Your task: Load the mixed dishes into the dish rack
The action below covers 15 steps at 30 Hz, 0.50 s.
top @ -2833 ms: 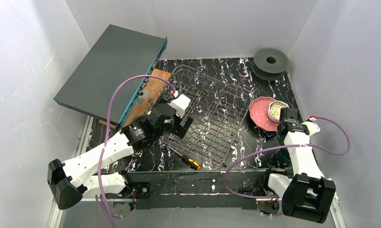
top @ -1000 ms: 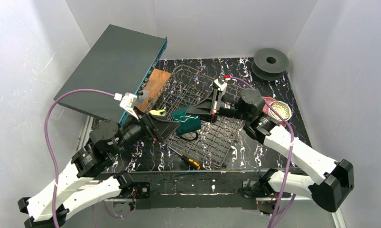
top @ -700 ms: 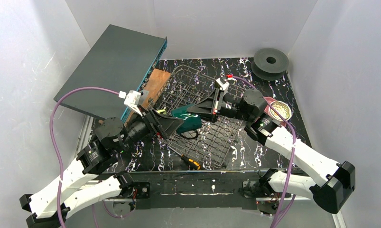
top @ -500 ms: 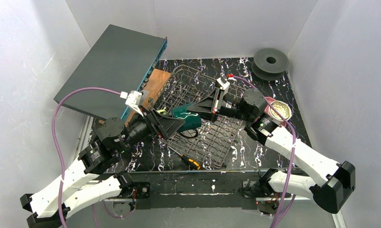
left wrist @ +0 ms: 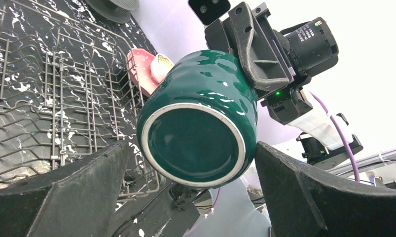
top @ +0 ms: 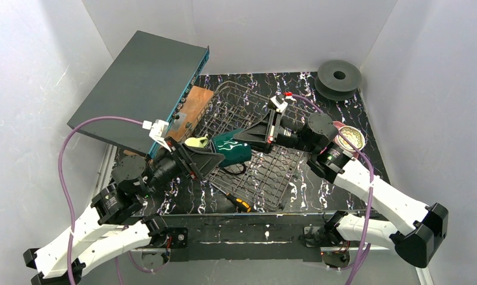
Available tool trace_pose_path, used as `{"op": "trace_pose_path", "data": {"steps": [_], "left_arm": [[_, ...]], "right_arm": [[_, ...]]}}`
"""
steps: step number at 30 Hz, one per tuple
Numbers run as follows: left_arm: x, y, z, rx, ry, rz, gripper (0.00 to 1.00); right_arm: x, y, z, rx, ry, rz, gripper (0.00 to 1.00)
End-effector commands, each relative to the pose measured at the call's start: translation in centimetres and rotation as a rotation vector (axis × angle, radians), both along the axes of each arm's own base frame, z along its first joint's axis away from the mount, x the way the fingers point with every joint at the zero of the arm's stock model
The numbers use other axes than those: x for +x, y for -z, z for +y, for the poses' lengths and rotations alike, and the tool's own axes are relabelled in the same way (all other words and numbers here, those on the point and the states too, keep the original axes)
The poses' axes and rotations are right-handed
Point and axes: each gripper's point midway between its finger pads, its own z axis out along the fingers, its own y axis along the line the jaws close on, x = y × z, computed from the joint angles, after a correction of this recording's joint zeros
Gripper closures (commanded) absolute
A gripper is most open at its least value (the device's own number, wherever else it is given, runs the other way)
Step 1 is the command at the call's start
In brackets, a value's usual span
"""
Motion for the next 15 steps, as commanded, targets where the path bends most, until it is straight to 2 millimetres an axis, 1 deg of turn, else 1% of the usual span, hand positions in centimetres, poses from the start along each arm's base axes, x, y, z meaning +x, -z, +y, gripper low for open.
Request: {"op": "trace_pose_path", "data": {"steps": [1, 3, 7, 11, 15], "left_arm": [[0.1, -0.9, -1.2, -0.022, 0.034, -0.014, 0.02], [0.2, -1.3, -1.6, -0.035, 0.047, -0.02, 0.02], [0.2, -1.2, -2.5, -0.042, 0.071, -0.009, 0.02], [0.3, -1.6, -2.7, -0.076, 0.073, -0.009, 0.02], [0.4, -2.3, -2.9, -0.131, 0.075, -0.028, 0.02]], "right_arm": [[-2.3, -7.0, -1.4, 0.197, -0.036, -0.126, 0.99], [-2.3, -6.7, -1.2, 0.197, -0.04, -0.119, 0.99], [-2.3, -6.6, -1.1, 0.198, -0.036, -0.117, 0.99], [-2.0, -6.4, -1.1, 0.197, -0.015, -0.12, 0.99], [-1.7, -5.9, -0.9, 0.194, -0.011, -0.103, 0.99]]}}
